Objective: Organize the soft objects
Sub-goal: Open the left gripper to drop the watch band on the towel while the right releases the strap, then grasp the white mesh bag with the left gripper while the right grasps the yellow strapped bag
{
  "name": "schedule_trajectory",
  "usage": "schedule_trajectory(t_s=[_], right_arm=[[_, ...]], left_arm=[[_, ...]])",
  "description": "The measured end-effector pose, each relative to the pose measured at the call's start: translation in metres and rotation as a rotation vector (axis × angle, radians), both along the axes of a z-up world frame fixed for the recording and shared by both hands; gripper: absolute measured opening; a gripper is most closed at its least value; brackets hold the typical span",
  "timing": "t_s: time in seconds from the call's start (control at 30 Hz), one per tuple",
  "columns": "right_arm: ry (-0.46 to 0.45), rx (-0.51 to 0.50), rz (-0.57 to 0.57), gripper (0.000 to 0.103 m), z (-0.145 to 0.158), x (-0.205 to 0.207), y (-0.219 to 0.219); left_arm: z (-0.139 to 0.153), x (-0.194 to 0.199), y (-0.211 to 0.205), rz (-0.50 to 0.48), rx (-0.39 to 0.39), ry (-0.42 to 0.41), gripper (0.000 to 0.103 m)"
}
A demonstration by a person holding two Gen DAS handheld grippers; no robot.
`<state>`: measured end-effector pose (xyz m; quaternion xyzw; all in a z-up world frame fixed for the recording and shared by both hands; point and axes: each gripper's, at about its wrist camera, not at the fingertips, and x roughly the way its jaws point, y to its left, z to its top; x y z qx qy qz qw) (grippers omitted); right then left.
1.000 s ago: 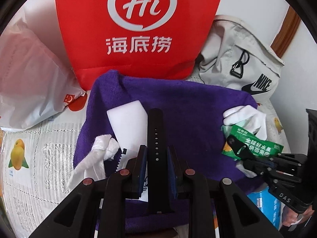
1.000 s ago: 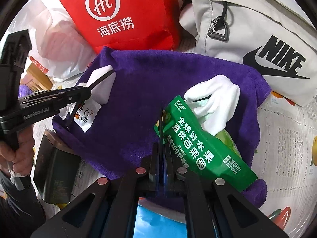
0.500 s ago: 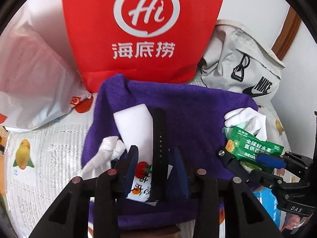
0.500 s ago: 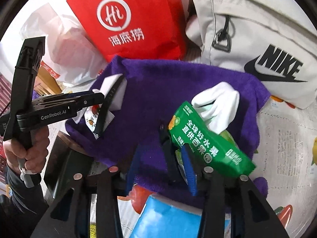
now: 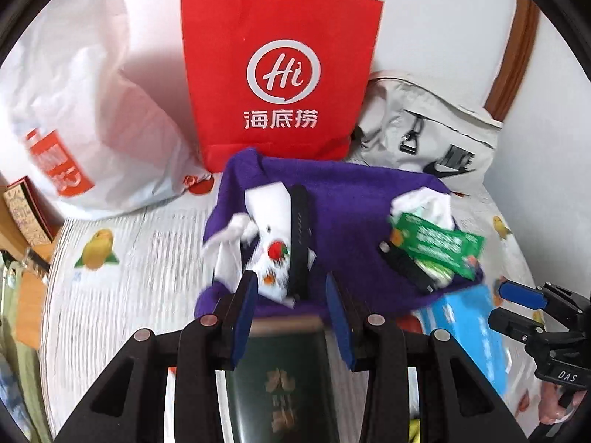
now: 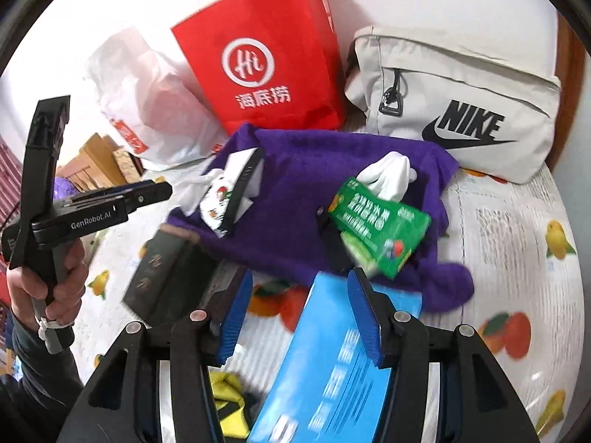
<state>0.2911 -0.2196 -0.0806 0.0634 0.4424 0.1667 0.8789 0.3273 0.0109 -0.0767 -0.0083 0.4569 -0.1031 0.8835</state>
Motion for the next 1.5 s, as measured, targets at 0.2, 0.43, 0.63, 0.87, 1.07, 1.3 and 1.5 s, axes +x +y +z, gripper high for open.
schedule_trajectory(t_s=[0.2,0.43,0.63,0.87,1.07,1.3,1.5], right_arm=[[-0.030,-0.014,0.038,0.058,0.006,-0.050,0.006],[-0.008,-0.017,0.075,0.058,-0.009,-0.107,0.017],[0.037,-0.034,0.100,0.072,-0.041,-0.138,0.032],[0.122,-0.041,0.061,0.072,-0.081,-0.143,0.045],[0.146,-0.036,0.042,0.072,-0.097,-0.139,0.059],[0.101,-0.016,0.029,0.060,-0.100,-0.145,0.060],[0.060,-0.078,0.041,0.057,-0.097,-0.161,0.060]], left_arm=[[0.003,-0.055,0.007,-0.004,-0.025,0.034,0.054],[-0.017,-0.105,0.018,0.013,-0.078,0.099,0.054],[-0.041,-0.140,0.030,0.037,-0.106,0.132,0.054],[-0.070,-0.163,0.042,0.068,-0.125,0.174,0.054],[-0.084,-0.173,0.042,0.063,-0.142,0.193,0.056],[-0.098,-0.178,0.023,0.017,-0.129,0.190,0.071],[-0.112,-0.184,-0.011,-0.032,0.075,0.108,0.073]])
